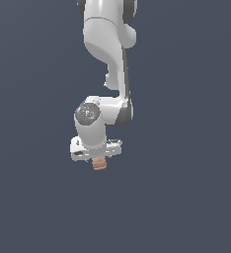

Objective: Pick up the object and move it to a goal position.

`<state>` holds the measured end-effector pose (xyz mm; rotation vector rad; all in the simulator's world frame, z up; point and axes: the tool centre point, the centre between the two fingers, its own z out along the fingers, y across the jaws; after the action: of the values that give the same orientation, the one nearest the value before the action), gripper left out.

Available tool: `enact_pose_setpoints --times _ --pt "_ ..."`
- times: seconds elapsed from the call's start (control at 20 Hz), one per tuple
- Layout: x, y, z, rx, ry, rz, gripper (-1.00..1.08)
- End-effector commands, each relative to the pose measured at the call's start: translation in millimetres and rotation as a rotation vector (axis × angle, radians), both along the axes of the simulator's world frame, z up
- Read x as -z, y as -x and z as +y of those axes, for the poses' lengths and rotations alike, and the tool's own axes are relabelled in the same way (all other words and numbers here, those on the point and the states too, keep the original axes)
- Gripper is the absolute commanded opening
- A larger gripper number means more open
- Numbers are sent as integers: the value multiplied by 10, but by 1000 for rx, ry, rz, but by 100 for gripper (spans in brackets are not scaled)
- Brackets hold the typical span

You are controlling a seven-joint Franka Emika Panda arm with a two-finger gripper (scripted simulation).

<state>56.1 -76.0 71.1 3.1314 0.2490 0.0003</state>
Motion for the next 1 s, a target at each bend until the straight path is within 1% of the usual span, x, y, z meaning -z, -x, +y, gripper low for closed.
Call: enact_pose_setpoints --times 0.0,0.2,0.4,0.45,0.95 --pt "141 7 0 -1 0 1 100" --pt "278 5 -4 -2 0 1 100" --pt "293 -8 -3 -2 0 0 100" --pt "293 -8 -3 -2 0 0 -100" --pt "293 -8 -3 -2 0 0 -100"
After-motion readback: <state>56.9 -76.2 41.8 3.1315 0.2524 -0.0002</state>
